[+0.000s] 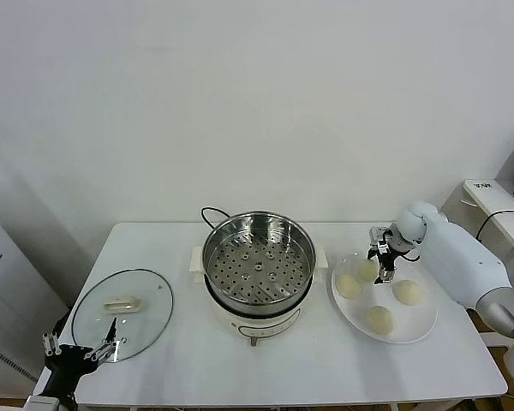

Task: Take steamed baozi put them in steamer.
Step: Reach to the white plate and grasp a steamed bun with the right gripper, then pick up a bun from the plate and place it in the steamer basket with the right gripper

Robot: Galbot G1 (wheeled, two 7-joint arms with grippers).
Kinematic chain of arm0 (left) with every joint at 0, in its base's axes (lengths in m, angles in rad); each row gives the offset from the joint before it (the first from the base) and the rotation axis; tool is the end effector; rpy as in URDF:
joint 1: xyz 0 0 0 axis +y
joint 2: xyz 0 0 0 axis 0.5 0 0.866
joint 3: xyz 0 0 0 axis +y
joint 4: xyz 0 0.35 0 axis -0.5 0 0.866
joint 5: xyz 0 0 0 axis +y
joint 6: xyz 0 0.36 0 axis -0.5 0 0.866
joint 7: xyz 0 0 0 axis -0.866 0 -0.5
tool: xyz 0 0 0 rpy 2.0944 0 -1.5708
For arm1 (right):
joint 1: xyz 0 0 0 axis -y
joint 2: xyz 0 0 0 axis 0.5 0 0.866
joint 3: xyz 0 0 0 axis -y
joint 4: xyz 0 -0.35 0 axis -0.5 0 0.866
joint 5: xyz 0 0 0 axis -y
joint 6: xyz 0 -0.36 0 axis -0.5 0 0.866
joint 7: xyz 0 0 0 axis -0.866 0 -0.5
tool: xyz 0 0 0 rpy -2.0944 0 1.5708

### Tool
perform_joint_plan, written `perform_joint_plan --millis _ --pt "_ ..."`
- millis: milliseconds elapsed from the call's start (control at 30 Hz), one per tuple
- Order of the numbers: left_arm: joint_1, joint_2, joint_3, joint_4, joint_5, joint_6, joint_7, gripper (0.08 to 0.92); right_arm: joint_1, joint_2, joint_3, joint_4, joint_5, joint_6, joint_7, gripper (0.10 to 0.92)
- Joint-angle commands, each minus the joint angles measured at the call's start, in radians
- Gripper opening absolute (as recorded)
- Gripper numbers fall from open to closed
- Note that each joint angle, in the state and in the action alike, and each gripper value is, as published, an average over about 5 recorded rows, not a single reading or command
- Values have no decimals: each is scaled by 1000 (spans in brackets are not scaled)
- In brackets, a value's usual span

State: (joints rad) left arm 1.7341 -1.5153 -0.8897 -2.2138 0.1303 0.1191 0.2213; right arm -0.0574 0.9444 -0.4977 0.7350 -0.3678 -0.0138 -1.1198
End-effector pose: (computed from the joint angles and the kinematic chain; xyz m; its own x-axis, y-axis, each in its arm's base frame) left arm 0.1267 0.1104 -0.2697 -0.9771 -0.0932 0.1911 -0.0193 0.9340 0.3568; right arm 0.5880 -0.1950 -0.2352 -0.2246 -0.0687 0.9720 -0.9745 0.0170 -0.2240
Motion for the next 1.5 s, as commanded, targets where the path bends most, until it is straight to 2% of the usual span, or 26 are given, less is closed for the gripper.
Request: perform_joint_plan --millis 33,233,333,567,700,800,1000,1167,1500 --pt "9 -1 -5 -4 0 -4 0 823 -6 18 7 -39 -26 2 18 673" --pt "7 -5 -5 -3 0 -7 0 823 28 -29 -68 18 61 -32 18 508" --pt "8 1 -4 -4 0 -8 0 823 89 -52 -131 56 124 -36 15 455" --pt "11 13 -20 -13 -11 -10 1 823 427 -78 -449 153 378 1 -27 371" --pt "15 8 -27 -15 -17 -18 1 823 655 -45 -660 228 523 68 -47 365" --pt "18 8 -29 -13 -19 -26 2 823 758 10 -733 296 553 137 -56 362" --pt "16 13 -34 -21 -29 -27 3 823 806 145 -750 438 511 265 -56 357" --pt "19 17 -42 -36 -38 -24 5 823 726 240 -713 517 385 381 -52 360" --pt "37 14 -62 -59 -56 -27 6 823 546 335 -588 439 70 572 -57 358"
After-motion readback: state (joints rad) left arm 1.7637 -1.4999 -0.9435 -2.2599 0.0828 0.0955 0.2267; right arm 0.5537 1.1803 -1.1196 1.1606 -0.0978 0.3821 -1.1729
